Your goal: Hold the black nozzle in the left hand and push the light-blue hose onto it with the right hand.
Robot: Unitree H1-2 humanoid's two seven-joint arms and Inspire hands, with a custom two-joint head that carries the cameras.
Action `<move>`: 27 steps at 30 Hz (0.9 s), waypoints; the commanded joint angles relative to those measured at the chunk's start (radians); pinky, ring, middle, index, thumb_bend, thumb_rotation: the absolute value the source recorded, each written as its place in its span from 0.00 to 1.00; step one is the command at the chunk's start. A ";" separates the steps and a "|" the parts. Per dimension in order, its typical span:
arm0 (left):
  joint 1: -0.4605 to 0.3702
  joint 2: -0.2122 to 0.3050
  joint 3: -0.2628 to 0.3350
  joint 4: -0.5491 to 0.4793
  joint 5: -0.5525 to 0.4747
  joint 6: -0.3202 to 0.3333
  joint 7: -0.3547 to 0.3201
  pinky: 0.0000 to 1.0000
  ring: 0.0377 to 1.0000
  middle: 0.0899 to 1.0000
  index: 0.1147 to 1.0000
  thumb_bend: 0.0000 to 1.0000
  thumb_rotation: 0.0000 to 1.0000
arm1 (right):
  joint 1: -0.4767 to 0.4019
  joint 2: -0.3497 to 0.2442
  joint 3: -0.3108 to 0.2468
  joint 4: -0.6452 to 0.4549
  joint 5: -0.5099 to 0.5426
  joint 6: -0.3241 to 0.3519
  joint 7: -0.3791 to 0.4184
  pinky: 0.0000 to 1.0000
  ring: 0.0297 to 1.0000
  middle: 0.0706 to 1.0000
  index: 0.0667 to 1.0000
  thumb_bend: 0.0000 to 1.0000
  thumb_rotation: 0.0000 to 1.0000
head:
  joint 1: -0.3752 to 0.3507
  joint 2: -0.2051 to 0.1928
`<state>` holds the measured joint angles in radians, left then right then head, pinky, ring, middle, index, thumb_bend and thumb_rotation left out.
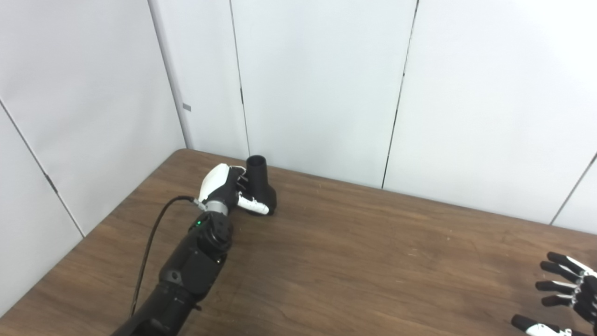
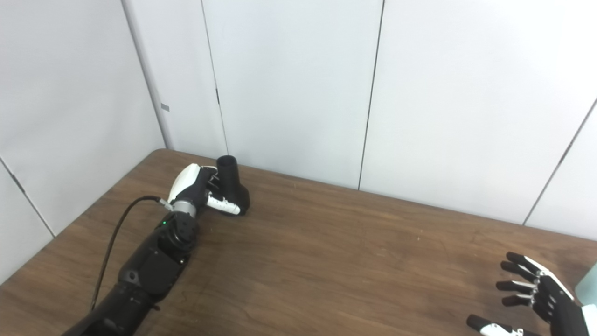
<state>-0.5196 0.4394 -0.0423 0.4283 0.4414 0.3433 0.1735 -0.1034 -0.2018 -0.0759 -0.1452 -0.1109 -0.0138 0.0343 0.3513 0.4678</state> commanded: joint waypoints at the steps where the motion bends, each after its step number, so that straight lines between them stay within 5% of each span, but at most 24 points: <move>1: -0.032 0.010 0.003 -0.002 0.021 -0.024 0.032 0.92 0.51 0.40 0.43 0.53 0.00 | -0.020 -0.021 -0.011 -0.039 0.010 -0.018 0.003 0.53 0.62 0.74 0.76 0.69 0.02 | 0.001 0.001; 16: 0.006 0.015 -0.038 -0.007 0.041 -0.090 0.038 0.92 0.62 0.47 0.40 0.52 0.00 | -0.020 -0.028 -0.010 -0.057 0.023 -0.001 0.005 0.53 0.62 0.74 0.76 0.69 0.04 | -0.010 0.022; 27: 0.023 0.008 -0.121 -0.044 -0.049 -0.371 -0.153 0.91 0.53 0.38 0.44 0.53 0.00 | -0.032 -0.016 0.001 -0.049 -0.036 -0.020 -0.018 0.51 0.60 0.71 0.75 0.70 0.07 | -0.090 0.039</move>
<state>-0.4796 0.4356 -0.1579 0.4036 0.3894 -0.0002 0.0363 -0.1034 -0.2114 -0.0679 -0.1680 -0.1449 -0.0037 0.0314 0.2608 0.5062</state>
